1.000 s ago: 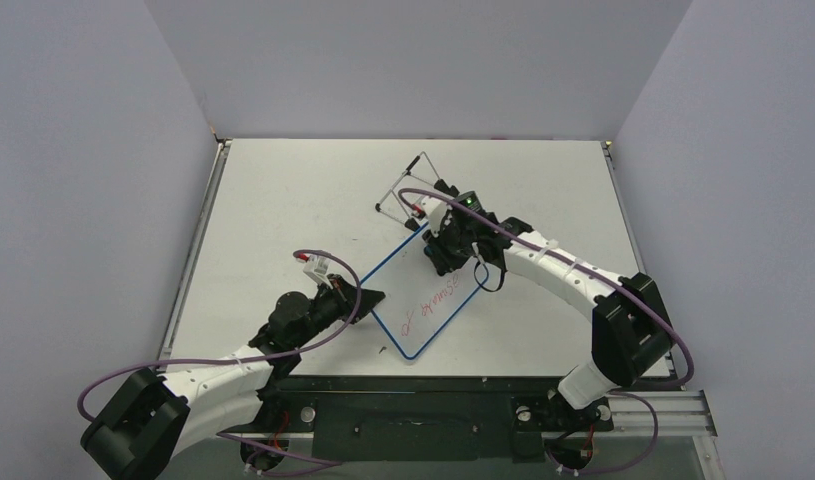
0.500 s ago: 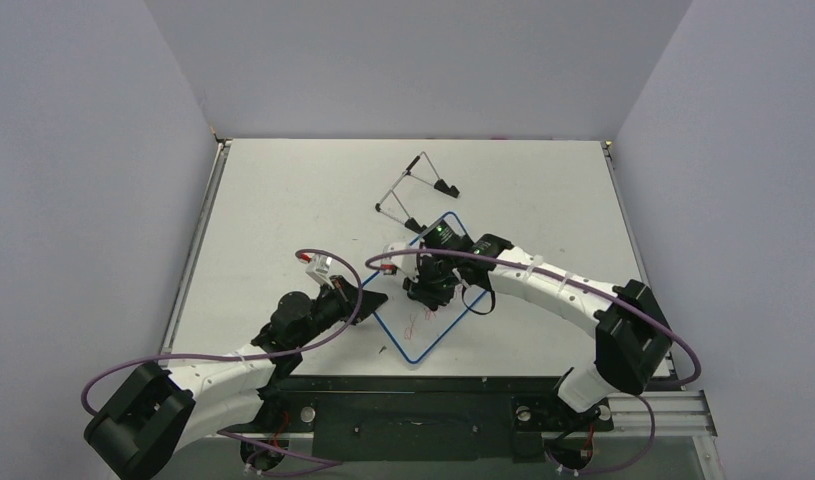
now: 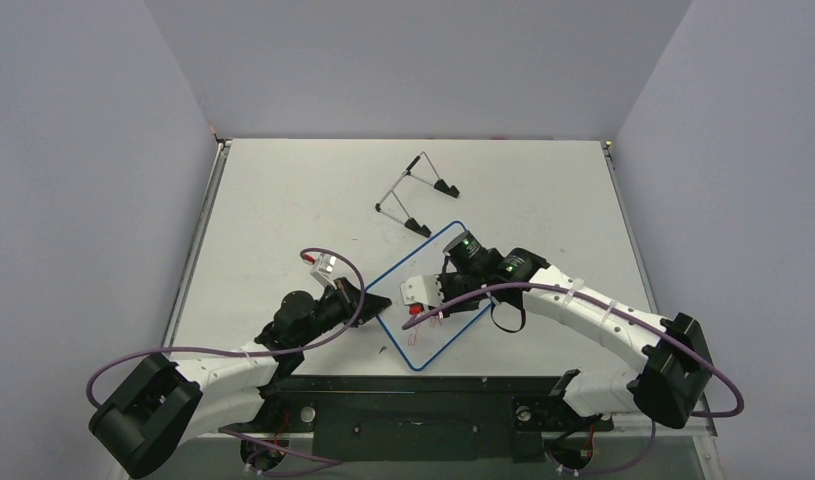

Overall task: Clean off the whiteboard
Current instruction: Erase the whiteboard at the center of the board.

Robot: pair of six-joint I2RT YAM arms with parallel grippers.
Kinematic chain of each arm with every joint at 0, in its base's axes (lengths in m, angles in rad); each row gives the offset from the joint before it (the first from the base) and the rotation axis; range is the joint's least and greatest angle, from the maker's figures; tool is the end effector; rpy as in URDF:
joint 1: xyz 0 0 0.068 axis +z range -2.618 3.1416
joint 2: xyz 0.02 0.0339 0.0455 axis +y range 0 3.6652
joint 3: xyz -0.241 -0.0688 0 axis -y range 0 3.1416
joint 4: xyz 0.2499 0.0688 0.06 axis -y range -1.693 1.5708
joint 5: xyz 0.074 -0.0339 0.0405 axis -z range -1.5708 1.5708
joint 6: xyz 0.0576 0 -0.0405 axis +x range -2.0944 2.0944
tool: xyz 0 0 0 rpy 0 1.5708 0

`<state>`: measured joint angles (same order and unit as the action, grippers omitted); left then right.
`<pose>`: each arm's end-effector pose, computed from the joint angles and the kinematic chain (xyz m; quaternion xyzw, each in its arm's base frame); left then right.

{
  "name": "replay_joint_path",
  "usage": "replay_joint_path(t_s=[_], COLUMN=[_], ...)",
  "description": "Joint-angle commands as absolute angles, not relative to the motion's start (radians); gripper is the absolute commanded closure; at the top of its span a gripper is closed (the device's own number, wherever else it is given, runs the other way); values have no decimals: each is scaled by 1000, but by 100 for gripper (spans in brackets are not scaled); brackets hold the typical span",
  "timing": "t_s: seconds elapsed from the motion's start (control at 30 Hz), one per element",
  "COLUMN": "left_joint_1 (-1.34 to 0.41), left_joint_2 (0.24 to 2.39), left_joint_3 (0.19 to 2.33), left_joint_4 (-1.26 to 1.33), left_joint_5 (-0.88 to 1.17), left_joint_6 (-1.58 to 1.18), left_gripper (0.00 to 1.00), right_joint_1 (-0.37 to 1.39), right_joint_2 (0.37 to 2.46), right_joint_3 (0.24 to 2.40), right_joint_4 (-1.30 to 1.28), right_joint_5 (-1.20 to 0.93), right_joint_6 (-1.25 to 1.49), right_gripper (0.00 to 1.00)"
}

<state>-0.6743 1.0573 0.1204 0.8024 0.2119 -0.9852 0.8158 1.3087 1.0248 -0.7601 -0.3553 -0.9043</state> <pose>0.1698 -0.1513 0.1401 -0.0472 0.7505 -0.5365 0.3829 0.1763 0.2166 0.2232 -0.7502 0.5851 0.1591 0.2636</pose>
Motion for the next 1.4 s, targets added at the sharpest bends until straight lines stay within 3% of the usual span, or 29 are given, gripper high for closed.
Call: replay_joint_path(t_s=[0.0,0.53,0.8,1.1,1.37], left_joint_1=[-674,-653,-631,-606,-606], left_joint_2=[1071,1084,1068,1066,1087], left_joint_3=[176,236,240,218,216], left_joint_4=[888,783,750,781,799], left_joint_5=[249,272,278,304,334], left_joint_6=[-1043,-1047,-1055,-1045,-1046], left_gripper=[100,100,100,100,100], right_joint_1=[893,1256,1347,1379,1199], right_joint_2=[1299,1469,1439,1455,1505], right_joint_3=[1032,1065,973,945,1100], right_joint_4=[-714,-679,-686,-674,-614], right_joint_5=[-279,213,217,188,220], right_joint_6=[-953,-875,-927,-928,-812], right_gripper=[100,100,100,100,100])
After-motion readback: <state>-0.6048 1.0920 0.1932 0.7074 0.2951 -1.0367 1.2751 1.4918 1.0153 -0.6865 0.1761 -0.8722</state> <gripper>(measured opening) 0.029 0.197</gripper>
